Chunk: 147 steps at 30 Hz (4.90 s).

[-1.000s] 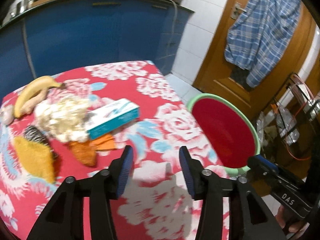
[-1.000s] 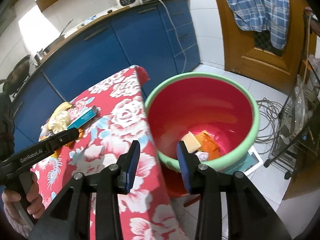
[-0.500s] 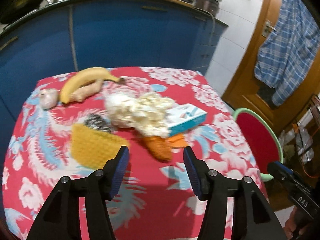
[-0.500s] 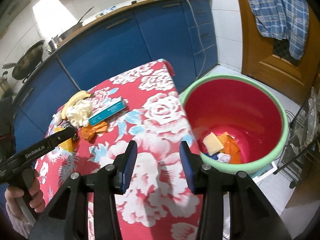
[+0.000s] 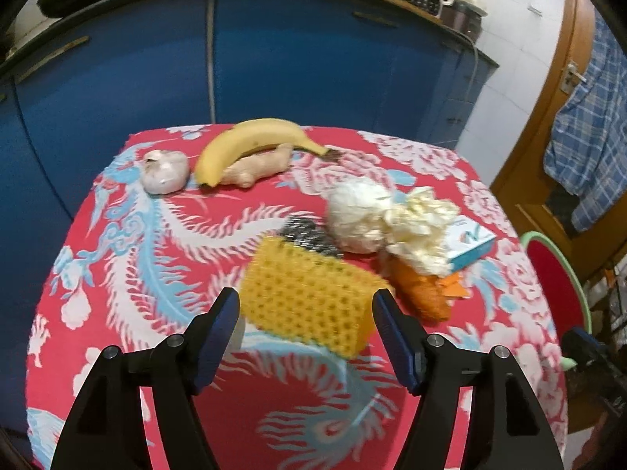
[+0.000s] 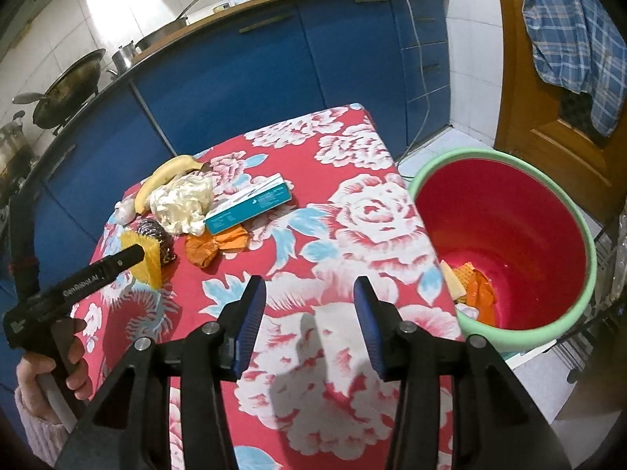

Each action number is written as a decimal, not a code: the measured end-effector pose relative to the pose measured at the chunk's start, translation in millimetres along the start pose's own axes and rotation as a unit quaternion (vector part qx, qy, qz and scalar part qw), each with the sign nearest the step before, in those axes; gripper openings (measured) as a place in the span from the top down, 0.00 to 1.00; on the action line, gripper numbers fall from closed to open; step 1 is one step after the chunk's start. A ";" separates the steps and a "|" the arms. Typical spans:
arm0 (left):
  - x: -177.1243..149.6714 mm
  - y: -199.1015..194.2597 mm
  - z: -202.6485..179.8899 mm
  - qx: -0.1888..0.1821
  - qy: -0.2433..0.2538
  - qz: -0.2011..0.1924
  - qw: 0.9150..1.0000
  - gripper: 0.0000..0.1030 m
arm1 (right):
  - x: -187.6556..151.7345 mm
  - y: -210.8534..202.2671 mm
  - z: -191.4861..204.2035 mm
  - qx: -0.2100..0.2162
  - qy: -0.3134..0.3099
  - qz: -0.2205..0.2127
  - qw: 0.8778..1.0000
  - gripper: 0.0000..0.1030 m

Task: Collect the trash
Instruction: 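Move both open grippers back over the table, then grasp the yellow foam net with the left gripper while the right grasps white crumpled paper, then carry the white paper and yellow foam net over the red bucket and release both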

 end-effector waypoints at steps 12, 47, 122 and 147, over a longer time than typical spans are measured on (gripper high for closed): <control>-0.4 22.1 12.7 -0.025 -0.020 0.009 0.999 0.30 | 15.6 27.7 38.5 0.018 -0.031 0.021 0.999 0.48; 2.3 -19.5 32.2 -0.093 -0.067 -0.015 0.993 0.82 | 50.0 111.7 142.9 0.052 -0.155 0.038 0.986 0.80; -26.9 -38.8 -267.5 -0.198 0.176 0.019 0.964 0.82 | -3.5 -40.9 -168.5 -0.064 0.111 -0.048 0.991 0.76; -46.0 -7.5 -308.2 -0.206 0.202 0.057 0.956 0.82 | -15.7 -35.2 -202.7 -0.064 0.146 -0.041 0.986 0.59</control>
Point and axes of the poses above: each gripper's, at about its wrist camera, not at the fingertips, and y roughly the way its jaws point, z to its left, x to its top, the point moved 9 cm from there along y, roughly the way its jaws point, and after that the axes turned 3 degrees about -y, right-handed, at the moved point
